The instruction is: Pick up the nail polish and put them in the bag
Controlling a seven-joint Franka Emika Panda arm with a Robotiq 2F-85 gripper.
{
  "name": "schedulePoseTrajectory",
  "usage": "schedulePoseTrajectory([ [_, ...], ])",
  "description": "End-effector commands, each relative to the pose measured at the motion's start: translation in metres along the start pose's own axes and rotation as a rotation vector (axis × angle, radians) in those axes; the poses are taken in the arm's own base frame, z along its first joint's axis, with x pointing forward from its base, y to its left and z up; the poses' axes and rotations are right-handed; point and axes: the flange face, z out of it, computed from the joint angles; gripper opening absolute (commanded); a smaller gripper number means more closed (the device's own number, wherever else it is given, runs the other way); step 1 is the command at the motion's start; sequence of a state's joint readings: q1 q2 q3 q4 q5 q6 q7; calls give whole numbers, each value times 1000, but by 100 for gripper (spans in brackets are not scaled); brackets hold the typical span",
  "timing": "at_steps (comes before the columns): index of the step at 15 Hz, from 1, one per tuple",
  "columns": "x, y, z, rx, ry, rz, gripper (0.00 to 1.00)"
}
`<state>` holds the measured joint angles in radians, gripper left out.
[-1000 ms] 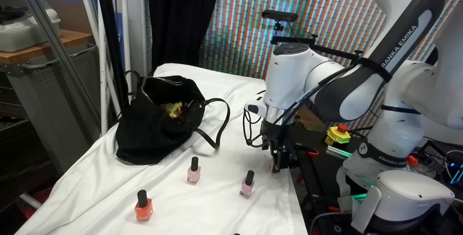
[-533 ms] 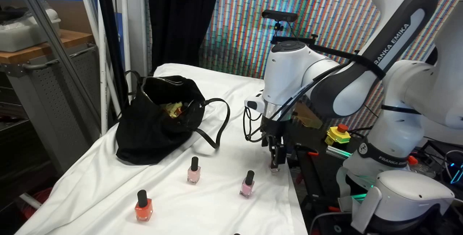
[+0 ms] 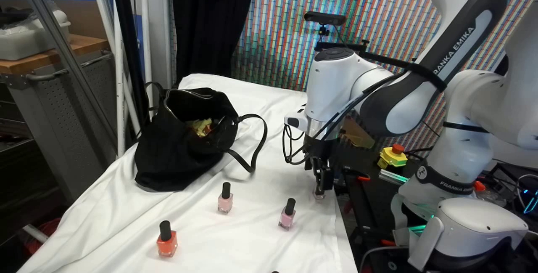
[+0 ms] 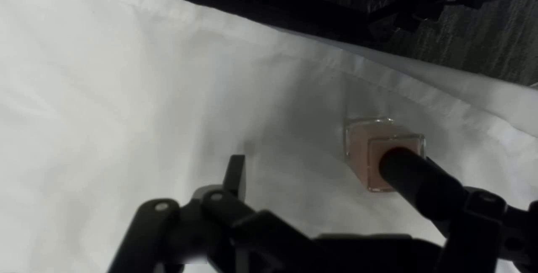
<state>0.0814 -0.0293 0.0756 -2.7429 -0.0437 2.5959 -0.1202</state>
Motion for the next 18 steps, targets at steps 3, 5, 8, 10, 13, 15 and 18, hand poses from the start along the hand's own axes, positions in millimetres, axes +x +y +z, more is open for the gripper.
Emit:
schedulePoseTrajectory([
  [3,0,-4,-6,-13,2,-11,100],
  [5,1,-7,-6,-17,4,-12,100],
  [8,3,-16,-4,-16,4,-19,100],
  [10,3,-22,-4,-18,1,-19,100],
  [13,4,-32,-5,-25,6,-14,100],
  [15,4,-36,-6,-29,9,-6,100],
  [18,5,-39,-6,-37,11,12,100],
])
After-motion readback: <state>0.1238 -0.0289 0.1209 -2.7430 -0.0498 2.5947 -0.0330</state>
